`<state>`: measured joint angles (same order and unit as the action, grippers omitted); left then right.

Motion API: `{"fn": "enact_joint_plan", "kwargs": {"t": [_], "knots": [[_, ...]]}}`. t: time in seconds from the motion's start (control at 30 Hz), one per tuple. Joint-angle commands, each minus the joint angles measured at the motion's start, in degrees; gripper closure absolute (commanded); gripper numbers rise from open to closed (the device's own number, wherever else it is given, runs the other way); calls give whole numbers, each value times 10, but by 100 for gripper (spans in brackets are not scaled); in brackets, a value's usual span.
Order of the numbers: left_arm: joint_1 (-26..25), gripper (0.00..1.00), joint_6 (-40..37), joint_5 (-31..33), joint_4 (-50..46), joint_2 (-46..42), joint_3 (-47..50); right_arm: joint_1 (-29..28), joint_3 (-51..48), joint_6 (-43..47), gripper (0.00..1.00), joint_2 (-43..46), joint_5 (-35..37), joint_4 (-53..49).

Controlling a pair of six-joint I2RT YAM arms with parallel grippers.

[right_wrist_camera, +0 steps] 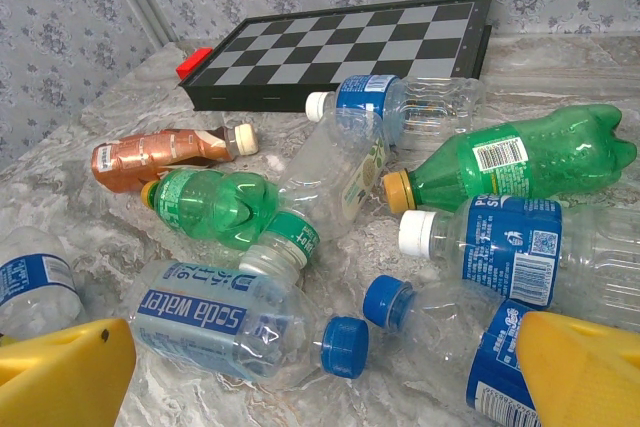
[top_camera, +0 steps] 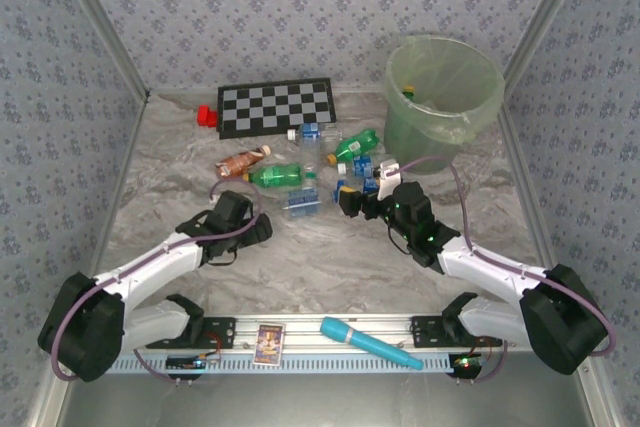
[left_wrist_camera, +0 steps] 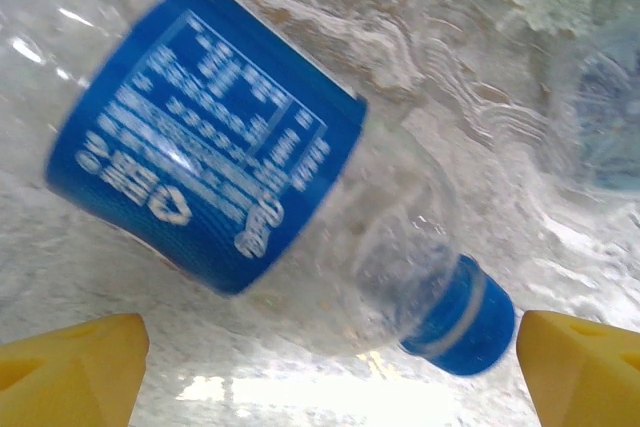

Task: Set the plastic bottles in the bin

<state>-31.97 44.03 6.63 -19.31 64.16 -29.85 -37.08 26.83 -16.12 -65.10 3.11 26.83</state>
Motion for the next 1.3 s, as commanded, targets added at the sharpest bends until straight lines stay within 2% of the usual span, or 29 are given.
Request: {"fn": "enact_joint_plan", "kwargs": {"t": [0.0,0.1,0.27,0.47,0.67,0.83,0.97,1.07,1.27], "knots": [[-14,5,9,-6,3,4,-29,-4,18,-9,0,-1,-2,4],[-28,8,43,31,-28,24,-42,-4,18,-9,0,-2,-2,4],[-43,11,62,54,-25,72,-43,-4,18,-9,0,-2,-3,4],[-49,25,74,73,-50,116,-51,-4,18,-7,0,0,-1,2],[-53,38,68,75,-43,84,-33,-4,18,-8,0,1,-1,2],[-53,60,53,76,-41,60,-24,-4,19,-8,0,-1,-2,3],[-54,72,45,71,-42,39,-18,-5,20,-8,0,-3,-4,4],[-54,76,33,67,-42,12,-13,-5,21,-9,0,-4,-7,4],[-63,76,-18,46,-44,-71,-8,-7,74,-44,1,-8,-42,-46]]}}
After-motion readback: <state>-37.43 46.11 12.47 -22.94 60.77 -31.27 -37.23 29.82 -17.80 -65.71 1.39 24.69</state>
